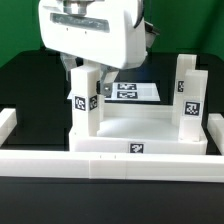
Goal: Assemble desk
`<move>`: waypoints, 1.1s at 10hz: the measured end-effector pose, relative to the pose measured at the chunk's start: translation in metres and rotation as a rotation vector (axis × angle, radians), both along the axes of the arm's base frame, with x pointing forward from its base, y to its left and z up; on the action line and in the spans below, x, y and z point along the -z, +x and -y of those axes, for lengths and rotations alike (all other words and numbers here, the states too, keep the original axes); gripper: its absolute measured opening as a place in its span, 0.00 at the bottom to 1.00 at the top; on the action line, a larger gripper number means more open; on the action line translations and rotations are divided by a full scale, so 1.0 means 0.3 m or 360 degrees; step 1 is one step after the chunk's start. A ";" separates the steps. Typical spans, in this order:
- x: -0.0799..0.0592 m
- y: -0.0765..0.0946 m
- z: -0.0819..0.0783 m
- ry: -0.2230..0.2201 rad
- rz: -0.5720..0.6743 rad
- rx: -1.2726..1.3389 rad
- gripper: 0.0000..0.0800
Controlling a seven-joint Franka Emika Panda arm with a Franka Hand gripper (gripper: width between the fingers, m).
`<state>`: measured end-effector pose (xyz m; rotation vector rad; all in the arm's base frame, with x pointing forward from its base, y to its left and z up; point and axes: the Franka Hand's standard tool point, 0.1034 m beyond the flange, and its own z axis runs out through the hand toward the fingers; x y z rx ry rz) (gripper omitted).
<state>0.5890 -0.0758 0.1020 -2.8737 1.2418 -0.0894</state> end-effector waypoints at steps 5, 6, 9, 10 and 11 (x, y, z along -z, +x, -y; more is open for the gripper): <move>0.000 -0.001 0.014 -0.0053 -0.0015 -0.0641 0.78; 0.000 -0.001 0.014 -0.0054 -0.0015 -0.0659 0.78; 0.000 -0.001 0.014 -0.0051 -0.0014 -0.0603 0.36; 0.000 -0.001 0.015 -0.0050 -0.0013 -0.0590 0.36; 0.000 -0.001 0.014 -0.0045 -0.0012 -0.0504 0.36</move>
Offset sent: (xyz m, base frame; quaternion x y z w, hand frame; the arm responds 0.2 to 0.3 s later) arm 0.0032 -0.0008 -0.0005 -0.0087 -0.0018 -0.2151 0.9766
